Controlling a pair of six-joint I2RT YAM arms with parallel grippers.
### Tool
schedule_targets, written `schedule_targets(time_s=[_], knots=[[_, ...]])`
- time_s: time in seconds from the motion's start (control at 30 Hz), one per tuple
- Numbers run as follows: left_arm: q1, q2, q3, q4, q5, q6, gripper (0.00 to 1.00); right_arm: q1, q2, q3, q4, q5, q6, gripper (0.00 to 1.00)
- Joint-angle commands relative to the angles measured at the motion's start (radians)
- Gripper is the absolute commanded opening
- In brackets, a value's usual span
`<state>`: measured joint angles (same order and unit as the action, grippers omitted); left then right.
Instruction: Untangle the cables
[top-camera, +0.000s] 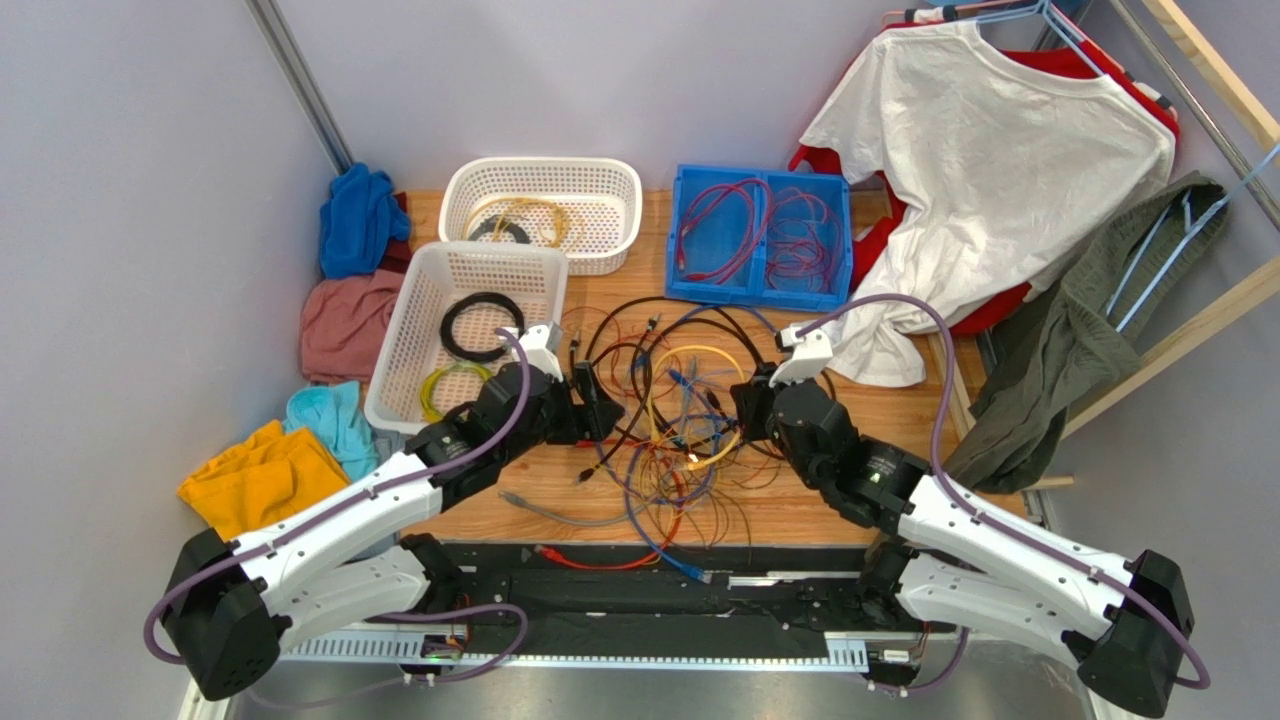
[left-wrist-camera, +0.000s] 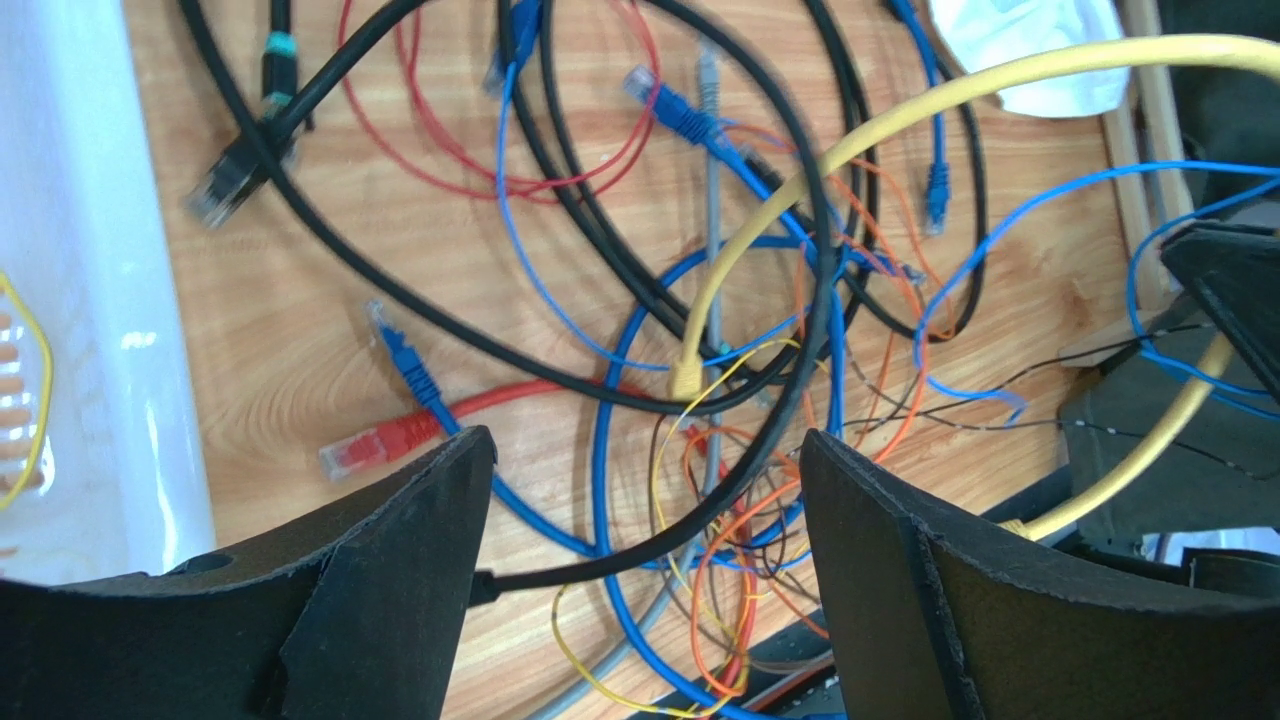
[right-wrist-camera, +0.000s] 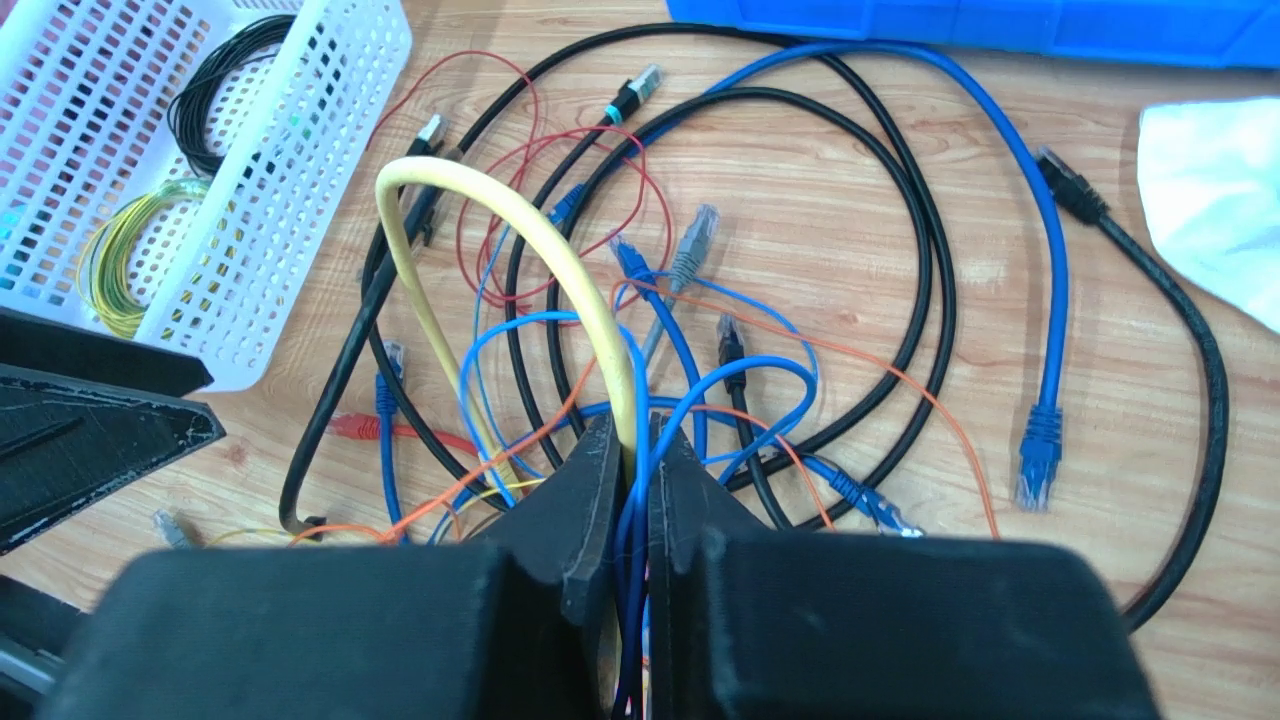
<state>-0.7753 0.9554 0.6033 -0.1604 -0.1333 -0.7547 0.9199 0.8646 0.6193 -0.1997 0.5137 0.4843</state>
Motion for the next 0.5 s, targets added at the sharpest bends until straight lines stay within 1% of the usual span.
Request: schedule_targets(time_s=[0.0,0.1,0.13,0.23,0.37,0.4,0.47], knots=[[0.002,-0.038,0.061,0.139,0.041,0.113,0.84,0.002,0.016,0.045,0.0,-0.043,-0.046,0.0],[0.002,-0.056,0.04,0.278,0.096,0.188,0.84,0.004,0.008,0.03,0.009,-0.079,-0.044,0.0],[0.002,-0.056,0.03,0.364,0.115,0.205,0.84,0.004,-0.001,0.025,0.019,-0.089,-0.044,0.0],[0.002,-0.028,0.023,0.476,0.188,0.276,0.84,0.002,-0.022,0.023,0.019,-0.141,-0.056,0.0],[0.002,0.045,0.064,0.513,0.291,0.351,0.85,0.002,-0.058,0.036,0.0,-0.237,-0.059,0.0],[0.001,0.074,0.067,0.515,0.299,0.354,0.85,0.002,-0.067,0.042,-0.003,-0.277,-0.059,0.0],[0.001,0.1,0.061,0.533,0.299,0.361,0.85,0.004,-0.098,0.051,-0.027,-0.306,-0.055,0.0]])
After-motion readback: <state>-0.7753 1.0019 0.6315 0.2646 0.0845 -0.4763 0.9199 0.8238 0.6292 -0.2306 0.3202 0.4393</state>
